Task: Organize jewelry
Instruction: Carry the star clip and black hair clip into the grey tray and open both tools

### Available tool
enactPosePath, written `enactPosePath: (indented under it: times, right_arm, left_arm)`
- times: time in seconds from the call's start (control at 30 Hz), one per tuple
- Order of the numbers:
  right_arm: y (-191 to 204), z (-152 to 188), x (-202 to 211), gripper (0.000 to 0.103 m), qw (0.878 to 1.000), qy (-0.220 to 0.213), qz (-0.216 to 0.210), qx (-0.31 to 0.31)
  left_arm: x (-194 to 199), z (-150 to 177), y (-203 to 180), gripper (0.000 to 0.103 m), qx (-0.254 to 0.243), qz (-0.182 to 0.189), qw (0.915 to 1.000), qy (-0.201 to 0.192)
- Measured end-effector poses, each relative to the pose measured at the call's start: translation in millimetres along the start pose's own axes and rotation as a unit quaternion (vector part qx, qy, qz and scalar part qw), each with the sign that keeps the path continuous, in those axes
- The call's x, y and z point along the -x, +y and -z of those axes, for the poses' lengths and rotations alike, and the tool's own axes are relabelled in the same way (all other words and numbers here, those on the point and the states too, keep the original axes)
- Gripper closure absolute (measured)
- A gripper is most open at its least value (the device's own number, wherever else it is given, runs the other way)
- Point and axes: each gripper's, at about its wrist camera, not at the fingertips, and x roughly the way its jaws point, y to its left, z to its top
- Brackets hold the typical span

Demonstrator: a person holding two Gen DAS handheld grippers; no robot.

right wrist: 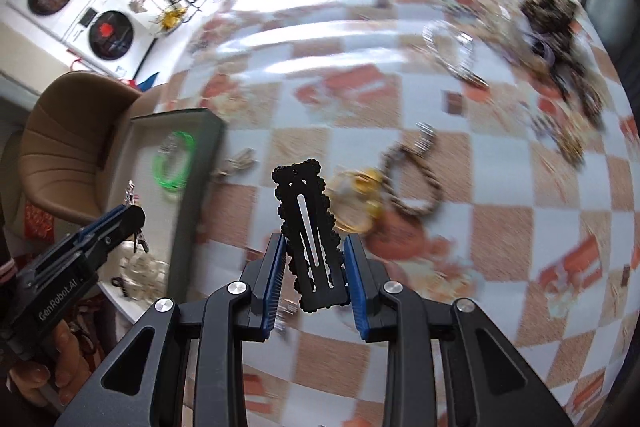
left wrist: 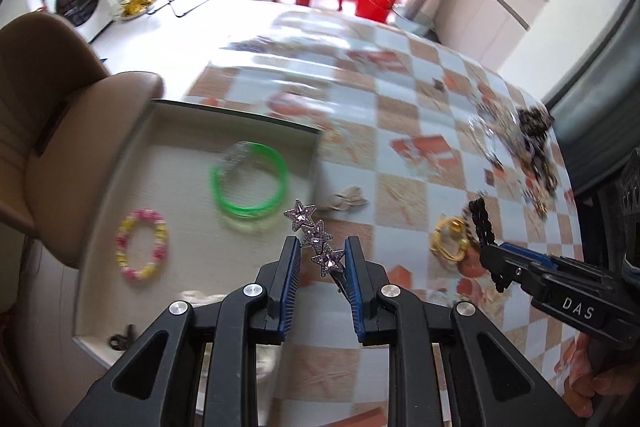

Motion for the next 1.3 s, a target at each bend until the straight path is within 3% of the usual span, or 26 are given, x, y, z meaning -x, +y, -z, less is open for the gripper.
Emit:
enactPosePath:
  times: [0.3,0.53,0.83,1.3]
  right_arm:
    - [83,-31,-26,0.07,0.997,0.001,-0.038,0.068]
    - [145,-57,-65,0.07,0.992,0.017,-0.063,0.112]
    - [195,-86,-126,0.071,0.987,0.045,-0.08,0.132]
    - [213,-98,-186,0.07,0.985,0.087,-0.065,0.137]
  left_arm:
    - [9,-9,78,0.077,0.047,-0.047,0.9975,-0.024]
    - [-14,-15,123,0.077,0.072,-0.069,0.9948,-0.02]
    - [-57,-19,141,0.077,0.074,-0.083,0.9938,0.001]
    - [-81,-14,144,0.077,0.069,-0.095,0.9929,0.016]
